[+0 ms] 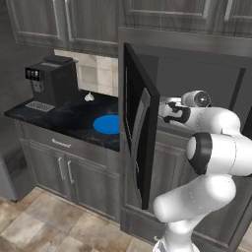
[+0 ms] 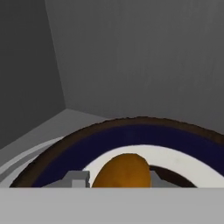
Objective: Pick the mushroom from the counter and place it in the microwave. Then turn on the microwave.
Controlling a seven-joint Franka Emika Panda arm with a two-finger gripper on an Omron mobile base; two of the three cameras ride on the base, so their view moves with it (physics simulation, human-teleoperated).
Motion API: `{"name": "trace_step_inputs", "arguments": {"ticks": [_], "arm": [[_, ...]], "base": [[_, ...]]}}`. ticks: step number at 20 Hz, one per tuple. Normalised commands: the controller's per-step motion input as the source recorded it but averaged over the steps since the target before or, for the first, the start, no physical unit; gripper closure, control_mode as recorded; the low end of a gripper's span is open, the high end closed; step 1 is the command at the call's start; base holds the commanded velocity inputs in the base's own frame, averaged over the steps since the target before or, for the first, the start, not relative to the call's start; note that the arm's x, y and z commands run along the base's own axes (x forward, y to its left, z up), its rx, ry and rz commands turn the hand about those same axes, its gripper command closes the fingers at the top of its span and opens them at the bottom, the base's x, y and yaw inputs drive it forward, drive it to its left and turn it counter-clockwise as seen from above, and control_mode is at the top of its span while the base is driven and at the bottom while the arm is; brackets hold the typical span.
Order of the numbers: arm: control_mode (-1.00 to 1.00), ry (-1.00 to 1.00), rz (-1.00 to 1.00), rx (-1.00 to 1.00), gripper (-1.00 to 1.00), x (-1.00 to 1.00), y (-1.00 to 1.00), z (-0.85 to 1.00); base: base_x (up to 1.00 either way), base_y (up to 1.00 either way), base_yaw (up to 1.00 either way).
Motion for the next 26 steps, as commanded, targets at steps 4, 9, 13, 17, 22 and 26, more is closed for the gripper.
{"name": "trace_step_inputs", "arguments": {"ticks": [4,9,13,17,22,26], "arm": [[-1.00,0.00,0.00,0.00,1.00,0.21,-0.08,-0.19],[-1.00,0.00,0.00,0.00,1.00,0.13,-0.08,-0.24],[-1.00,0.00,0.00,0.00,1.00,0.02,-0.02,-0.08],[-1.00,0.00,0.00,0.00,-1.00,0.00,0.00,0.00],[-1.00,0.00,0.00,0.00,-1.00,0.00,0.00,0.00],[-1.00,0.00,0.00,0.00,-1.00,0.00,0.00,0.00]], "base": [[0.00,0.00,0.00],[0.00,0.00,0.00],[0.00,0.00,0.00],[0.00,0.00,0.00],[0.00,0.00,0.00],[0.00,0.00,0.00]]}}
